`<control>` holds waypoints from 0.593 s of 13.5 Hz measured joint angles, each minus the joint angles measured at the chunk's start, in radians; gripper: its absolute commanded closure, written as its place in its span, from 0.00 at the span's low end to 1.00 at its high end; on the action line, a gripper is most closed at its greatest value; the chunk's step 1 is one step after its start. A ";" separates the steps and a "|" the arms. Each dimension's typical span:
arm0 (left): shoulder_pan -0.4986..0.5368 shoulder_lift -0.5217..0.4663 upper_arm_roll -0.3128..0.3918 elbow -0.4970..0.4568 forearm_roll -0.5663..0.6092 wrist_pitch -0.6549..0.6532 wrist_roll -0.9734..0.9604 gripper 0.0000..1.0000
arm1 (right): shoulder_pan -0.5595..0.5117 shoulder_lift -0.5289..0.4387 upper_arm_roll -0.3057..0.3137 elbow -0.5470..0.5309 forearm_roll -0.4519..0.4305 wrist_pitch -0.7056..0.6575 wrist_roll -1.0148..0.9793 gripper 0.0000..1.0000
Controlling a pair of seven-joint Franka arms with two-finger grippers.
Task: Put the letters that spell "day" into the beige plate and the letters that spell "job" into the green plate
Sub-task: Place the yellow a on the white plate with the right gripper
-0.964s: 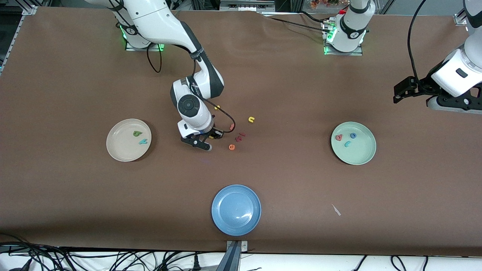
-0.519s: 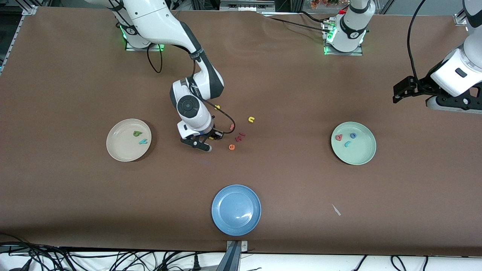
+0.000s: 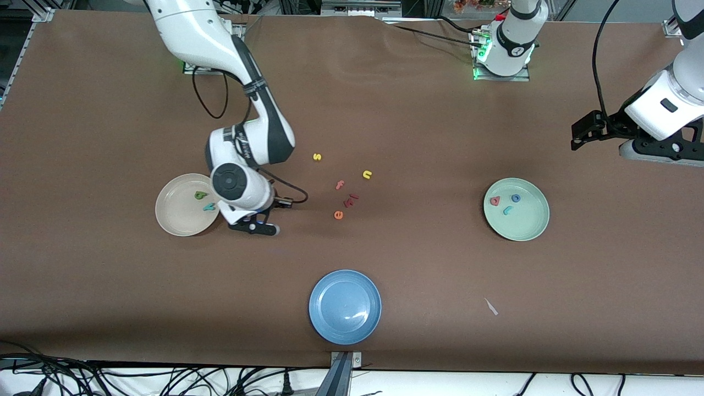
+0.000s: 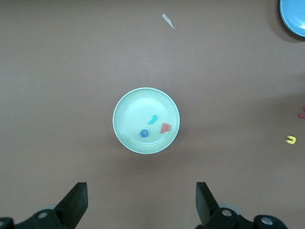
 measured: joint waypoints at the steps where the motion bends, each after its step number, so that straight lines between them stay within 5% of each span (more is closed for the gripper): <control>1: 0.000 0.000 0.000 0.000 0.000 0.000 0.000 0.00 | 0.000 -0.030 -0.020 -0.031 -0.018 -0.004 -0.058 1.00; 6: 0.000 0.000 -0.001 0.000 0.000 0.000 0.000 0.00 | -0.003 -0.156 -0.172 -0.276 -0.034 0.089 -0.436 1.00; 7: 0.000 0.000 -0.002 0.000 0.000 0.000 0.000 0.00 | -0.007 -0.161 -0.195 -0.315 -0.034 0.121 -0.493 0.82; 8: 0.000 0.000 -0.002 0.000 0.000 0.000 0.000 0.00 | -0.011 -0.161 -0.206 -0.340 -0.034 0.145 -0.526 0.31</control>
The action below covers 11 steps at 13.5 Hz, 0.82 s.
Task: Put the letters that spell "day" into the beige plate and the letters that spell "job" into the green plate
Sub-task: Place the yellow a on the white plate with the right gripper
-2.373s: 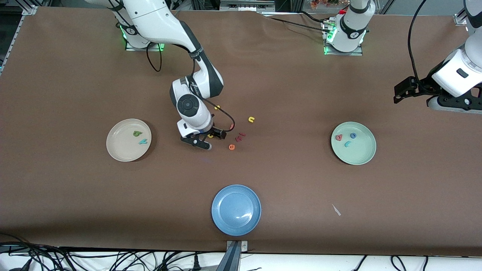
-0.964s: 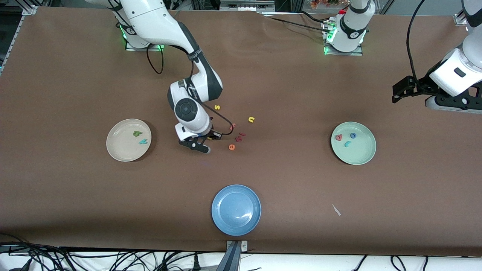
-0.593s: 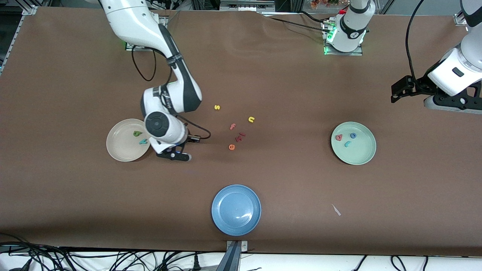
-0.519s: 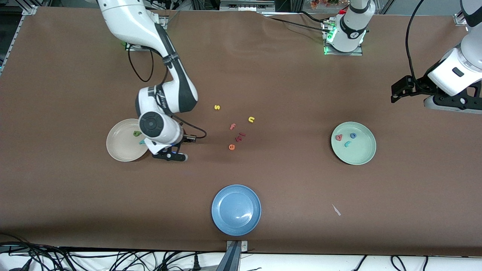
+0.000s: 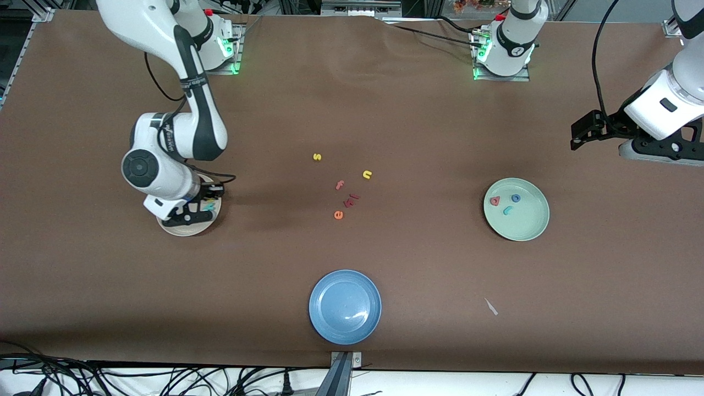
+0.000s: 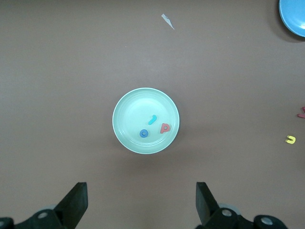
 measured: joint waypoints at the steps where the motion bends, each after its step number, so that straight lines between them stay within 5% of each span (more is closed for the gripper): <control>1: 0.000 0.000 0.000 0.000 0.000 0.000 0.000 0.00 | -0.005 0.000 -0.002 -0.013 0.000 0.011 -0.014 0.08; 2: 0.000 0.000 0.000 0.000 0.000 0.000 0.000 0.00 | -0.006 0.000 -0.002 -0.016 0.000 0.015 -0.017 0.00; 11: 0.000 0.000 -0.004 0.000 0.000 0.000 0.000 0.00 | 0.000 -0.001 0.003 0.073 0.001 -0.088 0.042 0.00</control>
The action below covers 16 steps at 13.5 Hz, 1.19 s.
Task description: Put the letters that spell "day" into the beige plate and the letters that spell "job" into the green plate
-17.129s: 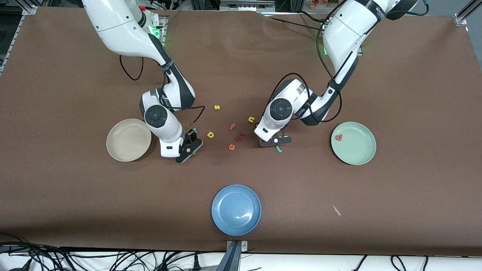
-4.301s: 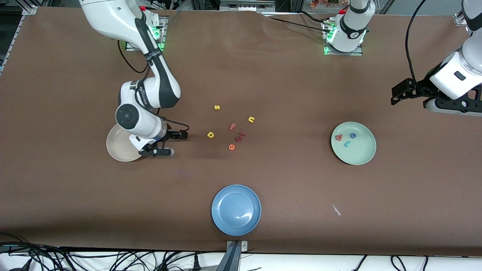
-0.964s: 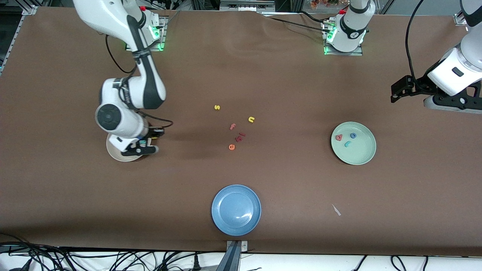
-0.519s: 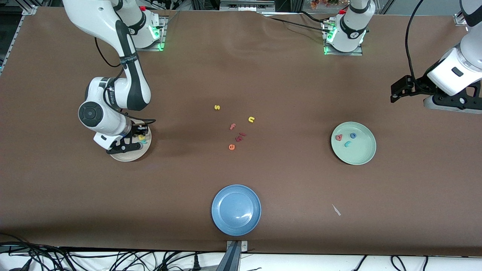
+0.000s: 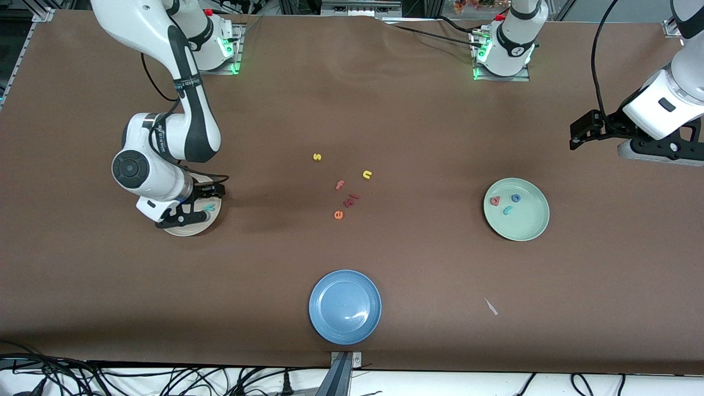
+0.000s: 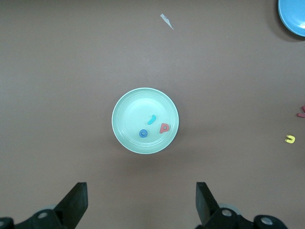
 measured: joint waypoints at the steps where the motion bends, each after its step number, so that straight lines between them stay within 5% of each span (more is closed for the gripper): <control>1: 0.000 0.000 0.000 0.000 0.000 0.000 0.000 0.00 | 0.004 0.000 0.001 0.032 0.000 -0.054 0.032 0.00; 6: 0.000 0.000 -0.004 0.000 0.000 -0.001 0.000 0.00 | 0.016 -0.020 0.010 0.205 -0.031 -0.342 0.185 0.00; 7: 0.000 0.000 -0.006 0.000 0.000 -0.001 0.000 0.00 | -0.008 -0.046 0.051 0.222 -0.093 -0.370 0.207 0.00; 10: 0.000 0.000 -0.008 0.000 0.000 -0.001 0.000 0.00 | -0.251 -0.191 0.365 0.233 -0.380 -0.423 0.257 0.00; 16: 0.000 0.000 -0.010 0.001 0.000 -0.002 0.000 0.00 | -0.546 -0.452 0.558 0.233 -0.378 -0.563 0.247 0.00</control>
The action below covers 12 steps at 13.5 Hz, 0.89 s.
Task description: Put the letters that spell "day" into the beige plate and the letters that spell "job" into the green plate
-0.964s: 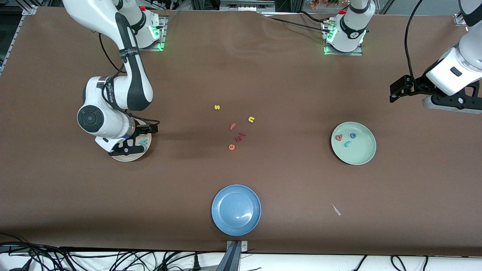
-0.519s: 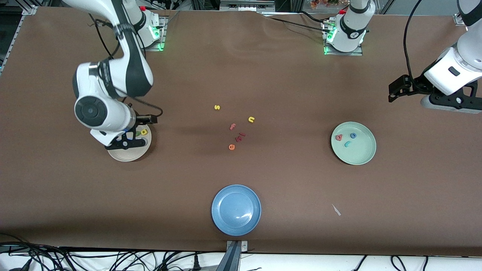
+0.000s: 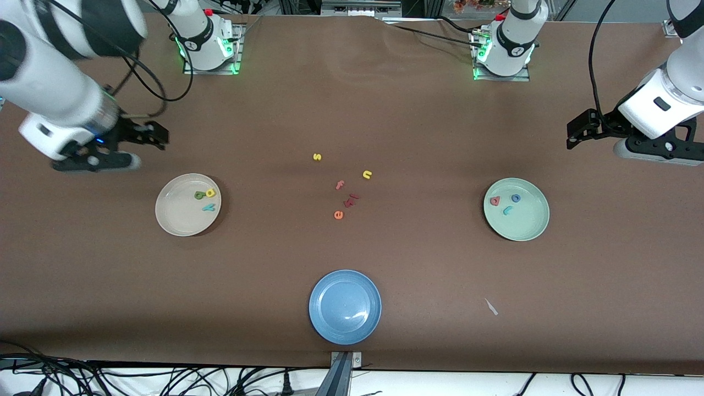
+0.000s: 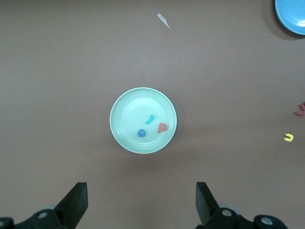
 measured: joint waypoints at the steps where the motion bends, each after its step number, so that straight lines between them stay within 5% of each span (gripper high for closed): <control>1: 0.000 0.000 0.000 0.000 0.000 0.000 0.000 0.00 | -0.022 -0.015 0.007 0.015 0.006 -0.033 -0.022 0.00; 7: 0.000 0.000 -0.001 0.000 0.000 -0.001 0.000 0.00 | -0.039 0.005 -0.075 0.065 0.010 -0.105 -0.188 0.00; 12: 0.000 0.000 -0.001 0.000 0.000 -0.001 0.000 0.00 | -0.038 0.044 -0.081 0.070 0.011 -0.088 -0.182 0.00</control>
